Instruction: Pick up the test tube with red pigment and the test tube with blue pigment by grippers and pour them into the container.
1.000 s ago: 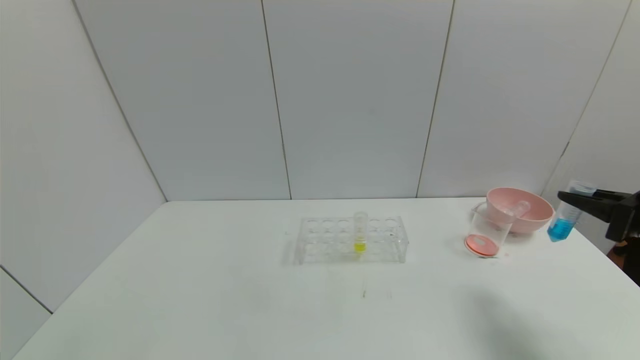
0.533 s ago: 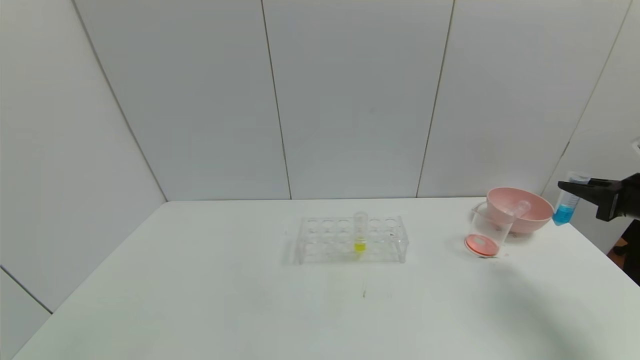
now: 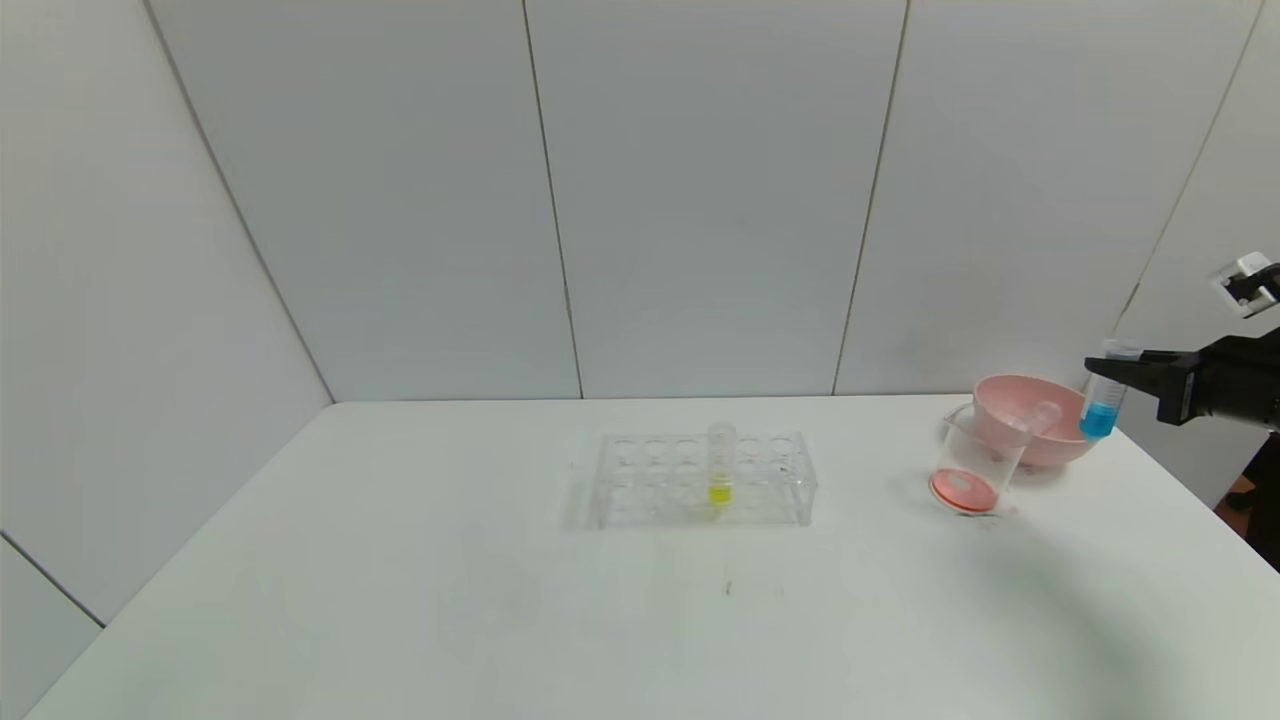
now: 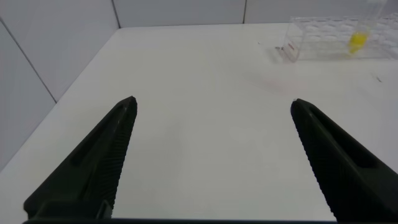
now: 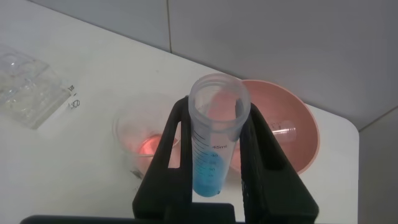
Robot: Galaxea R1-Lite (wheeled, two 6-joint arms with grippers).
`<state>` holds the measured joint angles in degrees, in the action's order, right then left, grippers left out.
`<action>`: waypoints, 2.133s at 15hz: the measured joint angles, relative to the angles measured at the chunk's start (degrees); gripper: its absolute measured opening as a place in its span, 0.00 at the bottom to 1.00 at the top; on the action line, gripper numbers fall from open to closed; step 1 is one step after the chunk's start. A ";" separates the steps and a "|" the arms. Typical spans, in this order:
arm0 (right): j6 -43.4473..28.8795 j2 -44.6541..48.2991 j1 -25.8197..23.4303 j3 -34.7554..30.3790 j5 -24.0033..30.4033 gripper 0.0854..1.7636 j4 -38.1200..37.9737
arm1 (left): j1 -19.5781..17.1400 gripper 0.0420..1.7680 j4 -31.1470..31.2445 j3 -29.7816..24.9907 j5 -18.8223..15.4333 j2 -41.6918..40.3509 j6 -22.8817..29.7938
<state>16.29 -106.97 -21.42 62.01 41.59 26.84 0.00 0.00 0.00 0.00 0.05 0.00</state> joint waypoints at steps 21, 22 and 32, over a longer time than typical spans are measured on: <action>43.84 -12.73 9.41 48.60 -19.35 0.25 -67.44 | 0.00 1.00 0.00 0.00 0.00 0.00 0.00; 44.69 -12.92 10.24 50.47 -22.22 0.25 -70.55 | 0.00 1.00 0.00 0.00 0.00 0.00 0.00; 50.42 -13.14 17.10 52.59 -38.53 0.25 -77.89 | 0.00 1.00 0.00 0.00 0.00 0.00 0.00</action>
<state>66.71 -120.11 -4.32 114.60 3.06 -51.04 0.00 0.00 0.00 0.00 0.05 0.00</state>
